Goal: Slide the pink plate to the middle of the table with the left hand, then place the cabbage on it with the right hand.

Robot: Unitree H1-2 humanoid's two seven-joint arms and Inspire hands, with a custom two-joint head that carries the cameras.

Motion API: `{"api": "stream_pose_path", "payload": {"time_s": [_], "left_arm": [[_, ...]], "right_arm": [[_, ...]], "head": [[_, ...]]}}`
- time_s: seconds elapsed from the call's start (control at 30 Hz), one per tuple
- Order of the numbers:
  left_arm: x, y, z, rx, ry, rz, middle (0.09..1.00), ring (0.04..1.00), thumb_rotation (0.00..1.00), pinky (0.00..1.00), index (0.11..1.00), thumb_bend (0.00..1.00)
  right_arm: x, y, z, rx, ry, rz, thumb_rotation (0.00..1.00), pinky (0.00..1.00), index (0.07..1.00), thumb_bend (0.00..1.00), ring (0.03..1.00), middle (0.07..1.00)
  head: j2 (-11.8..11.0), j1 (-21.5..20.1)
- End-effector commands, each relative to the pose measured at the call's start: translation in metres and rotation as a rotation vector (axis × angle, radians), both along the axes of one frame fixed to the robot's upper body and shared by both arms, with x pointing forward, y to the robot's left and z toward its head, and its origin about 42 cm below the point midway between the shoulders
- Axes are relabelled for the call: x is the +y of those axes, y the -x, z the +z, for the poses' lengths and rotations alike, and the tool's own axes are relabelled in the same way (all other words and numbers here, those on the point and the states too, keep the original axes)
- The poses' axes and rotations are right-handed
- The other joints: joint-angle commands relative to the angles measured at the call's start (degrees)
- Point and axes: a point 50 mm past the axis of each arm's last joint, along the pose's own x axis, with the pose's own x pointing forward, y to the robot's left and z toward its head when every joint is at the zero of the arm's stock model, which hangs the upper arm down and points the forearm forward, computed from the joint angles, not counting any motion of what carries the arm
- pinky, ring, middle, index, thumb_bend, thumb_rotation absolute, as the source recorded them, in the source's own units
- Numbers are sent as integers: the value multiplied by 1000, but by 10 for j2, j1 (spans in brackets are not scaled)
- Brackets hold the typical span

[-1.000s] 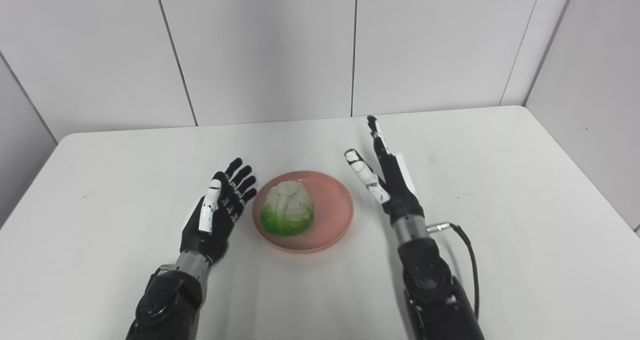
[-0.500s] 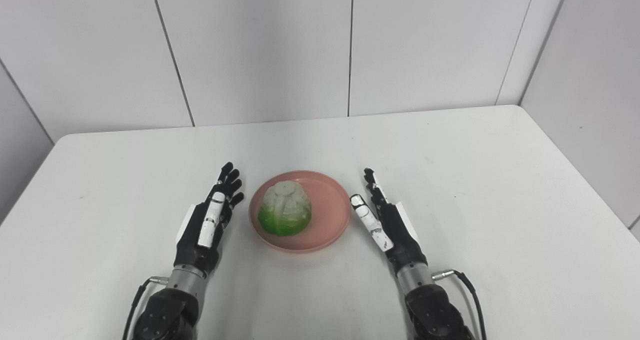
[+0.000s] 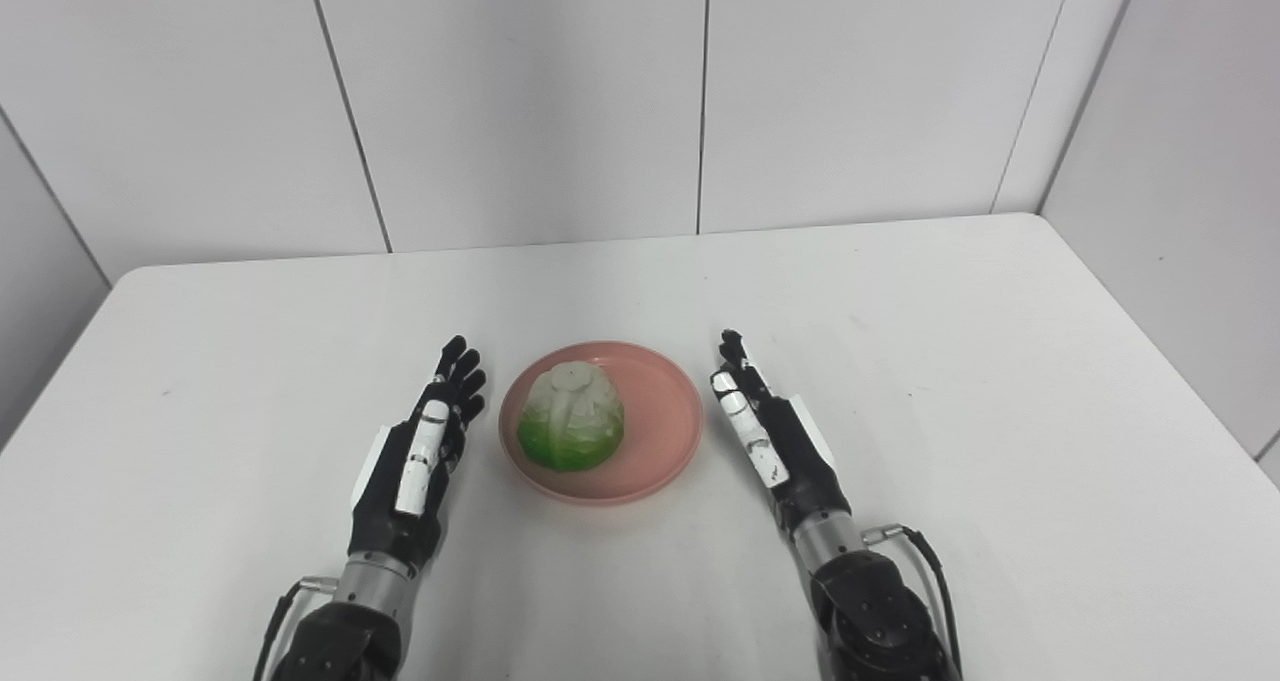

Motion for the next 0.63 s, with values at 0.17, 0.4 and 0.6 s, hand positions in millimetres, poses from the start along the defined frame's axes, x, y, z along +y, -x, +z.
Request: {"api": "stream_pose_path", "payload": {"time_s": [0.17,0.4,0.6], "left_arm": [[3,41,-41,186,37,47,986,978,1000,987,983,415],[5,38,-42,199,36,45,984,977,1000,984,983,418],[6,33,-42,201,31,38,983,973,1000,974,981,421]], "right_arm": [[-2,8,-19,38,-12,1,1000,1000,1000,286,1000,1000],[-1,6,-19,36,-1,3,1000,1000,1000,282,1000,1000],[0,7,-18,33,4,-4,1000,1000,1000,269,1000,1000]], "head": [[2,3],[2,4],[2,4]]}}
